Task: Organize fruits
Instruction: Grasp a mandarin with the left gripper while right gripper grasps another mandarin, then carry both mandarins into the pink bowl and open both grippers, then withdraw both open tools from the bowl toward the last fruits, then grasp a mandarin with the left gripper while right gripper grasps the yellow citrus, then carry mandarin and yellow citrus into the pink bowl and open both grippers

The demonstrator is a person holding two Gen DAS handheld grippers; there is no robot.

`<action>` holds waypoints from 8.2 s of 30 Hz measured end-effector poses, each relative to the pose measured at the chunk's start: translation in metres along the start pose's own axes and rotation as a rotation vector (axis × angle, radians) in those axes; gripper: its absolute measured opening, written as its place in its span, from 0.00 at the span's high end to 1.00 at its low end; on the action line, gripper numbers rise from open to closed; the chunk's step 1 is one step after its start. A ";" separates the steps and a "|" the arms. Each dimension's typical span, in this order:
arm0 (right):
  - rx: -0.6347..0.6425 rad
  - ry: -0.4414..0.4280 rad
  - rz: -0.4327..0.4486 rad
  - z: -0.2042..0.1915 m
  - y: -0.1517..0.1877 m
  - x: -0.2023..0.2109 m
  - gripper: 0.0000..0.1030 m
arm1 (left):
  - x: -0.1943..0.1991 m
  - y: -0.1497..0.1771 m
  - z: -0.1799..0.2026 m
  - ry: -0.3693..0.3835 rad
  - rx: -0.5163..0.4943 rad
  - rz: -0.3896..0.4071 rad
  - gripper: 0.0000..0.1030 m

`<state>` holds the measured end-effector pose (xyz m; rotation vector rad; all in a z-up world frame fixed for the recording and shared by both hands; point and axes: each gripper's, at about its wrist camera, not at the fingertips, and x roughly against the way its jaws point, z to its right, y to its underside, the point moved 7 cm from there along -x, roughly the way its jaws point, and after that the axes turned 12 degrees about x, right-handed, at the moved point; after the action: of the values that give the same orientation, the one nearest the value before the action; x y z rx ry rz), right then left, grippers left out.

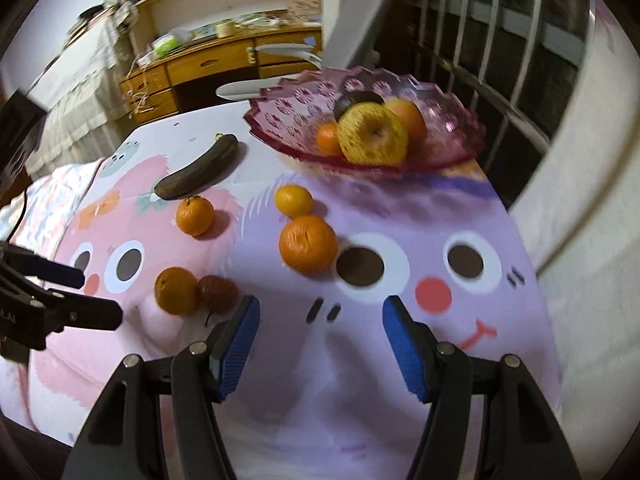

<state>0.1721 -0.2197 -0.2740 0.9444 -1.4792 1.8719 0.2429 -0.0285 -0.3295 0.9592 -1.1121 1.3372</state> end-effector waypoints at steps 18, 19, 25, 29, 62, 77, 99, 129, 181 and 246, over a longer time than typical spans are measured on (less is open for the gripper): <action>0.124 -0.042 0.009 -0.007 -0.010 -0.066 0.38 | -0.044 -0.027 0.025 0.050 0.000 0.013 0.30; 0.131 -0.041 0.011 -0.008 -0.010 -0.067 0.38 | -0.045 -0.027 0.026 0.053 0.000 0.013 0.32; 0.137 -0.033 0.033 -0.011 -0.011 -0.071 0.42 | -0.053 -0.030 0.030 0.081 0.013 0.026 0.45; 0.145 -0.013 0.053 -0.011 -0.012 -0.070 0.52 | -0.054 -0.031 0.034 0.108 0.004 0.035 0.52; 0.105 0.102 0.117 -0.012 -0.038 0.014 0.58 | 0.056 -0.047 0.038 0.160 -0.147 0.164 0.62; 0.019 0.136 0.157 0.040 -0.082 0.033 0.58 | 0.095 -0.123 0.092 0.188 -0.269 0.258 0.62; -0.101 0.144 0.022 0.114 -0.087 -0.042 0.57 | 0.011 -0.188 0.129 0.135 -0.194 0.203 0.61; -0.129 0.067 0.055 0.071 -0.092 0.012 0.29 | 0.091 -0.139 0.044 0.047 -0.101 0.245 0.24; 0.060 -0.024 0.025 -0.021 -0.063 -0.108 0.56 | -0.052 -0.094 0.022 0.091 -0.013 0.153 0.63; -0.034 -0.040 0.023 0.095 -0.100 -0.021 0.65 | 0.039 -0.156 0.144 0.125 -0.116 0.281 0.63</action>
<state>0.2799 -0.2901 -0.2203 0.9582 -1.5462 1.8483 0.3871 -0.1643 -0.2449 0.6425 -1.2456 1.5176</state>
